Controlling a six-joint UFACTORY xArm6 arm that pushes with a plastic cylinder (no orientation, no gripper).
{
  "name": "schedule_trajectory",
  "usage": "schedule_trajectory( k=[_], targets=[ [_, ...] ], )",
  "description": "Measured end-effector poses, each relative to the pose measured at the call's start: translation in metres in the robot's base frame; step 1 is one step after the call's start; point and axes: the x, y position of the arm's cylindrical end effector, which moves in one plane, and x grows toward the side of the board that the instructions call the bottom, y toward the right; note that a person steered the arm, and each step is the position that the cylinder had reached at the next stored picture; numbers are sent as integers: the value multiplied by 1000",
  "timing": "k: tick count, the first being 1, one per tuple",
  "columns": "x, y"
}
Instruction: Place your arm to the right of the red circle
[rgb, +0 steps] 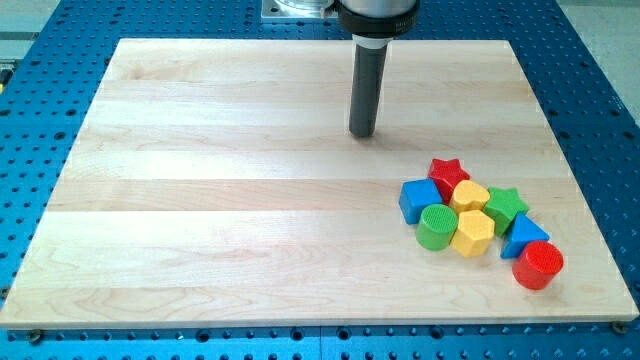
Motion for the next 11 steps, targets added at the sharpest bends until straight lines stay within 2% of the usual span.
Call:
schedule_trajectory(
  k=[5,7,9,10,11],
  targets=[
    [12,12],
    [0,218],
    [123,238],
    [133,238],
    [175,243]
  ],
)
